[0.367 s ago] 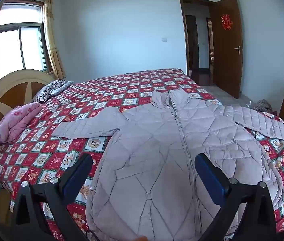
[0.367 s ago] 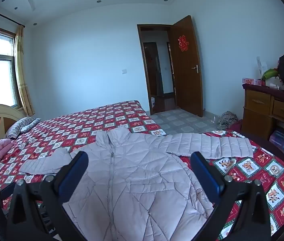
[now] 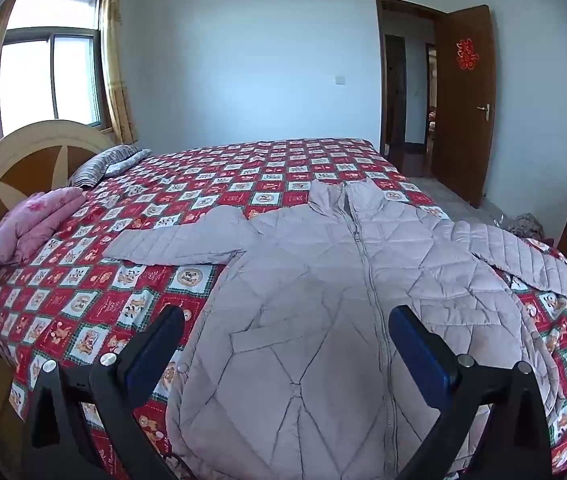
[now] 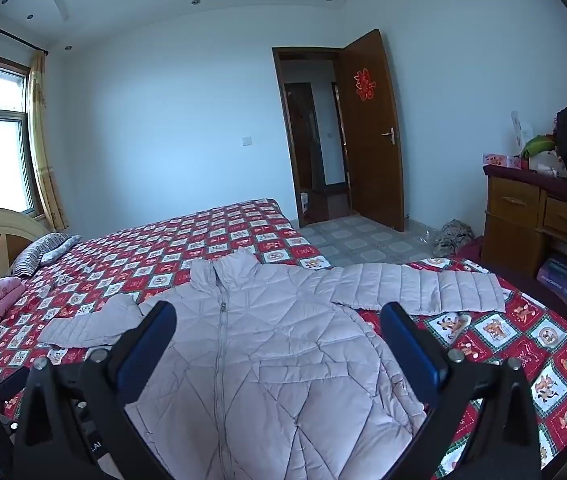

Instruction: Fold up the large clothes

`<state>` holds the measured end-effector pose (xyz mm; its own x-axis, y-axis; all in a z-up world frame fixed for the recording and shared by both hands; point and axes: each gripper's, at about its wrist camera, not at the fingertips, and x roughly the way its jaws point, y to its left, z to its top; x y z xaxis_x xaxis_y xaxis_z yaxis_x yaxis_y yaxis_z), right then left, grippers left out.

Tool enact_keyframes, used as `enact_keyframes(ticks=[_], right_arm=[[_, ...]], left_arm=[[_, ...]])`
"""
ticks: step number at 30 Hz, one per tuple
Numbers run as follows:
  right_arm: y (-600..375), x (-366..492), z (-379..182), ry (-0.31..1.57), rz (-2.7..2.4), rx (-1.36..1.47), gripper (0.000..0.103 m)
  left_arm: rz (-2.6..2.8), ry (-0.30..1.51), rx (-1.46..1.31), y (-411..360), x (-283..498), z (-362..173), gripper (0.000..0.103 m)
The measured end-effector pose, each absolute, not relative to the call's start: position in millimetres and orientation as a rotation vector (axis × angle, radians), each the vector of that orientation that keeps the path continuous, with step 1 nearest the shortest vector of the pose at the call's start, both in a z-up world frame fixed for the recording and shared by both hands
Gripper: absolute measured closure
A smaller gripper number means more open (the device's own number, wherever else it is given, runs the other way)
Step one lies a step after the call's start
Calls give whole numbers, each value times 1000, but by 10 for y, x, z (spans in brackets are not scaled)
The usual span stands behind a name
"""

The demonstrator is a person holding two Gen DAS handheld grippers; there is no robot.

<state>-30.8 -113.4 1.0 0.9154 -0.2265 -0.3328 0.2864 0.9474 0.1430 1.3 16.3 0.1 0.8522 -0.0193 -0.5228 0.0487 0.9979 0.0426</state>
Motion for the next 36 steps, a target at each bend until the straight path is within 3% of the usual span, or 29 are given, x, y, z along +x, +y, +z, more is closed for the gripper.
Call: enact_keyframes(ticks=[36], right_arm=[[-1100,-292,-36,332,-268,192,0]], left_arm=[[-43,567,53,168,2,-52,1]])
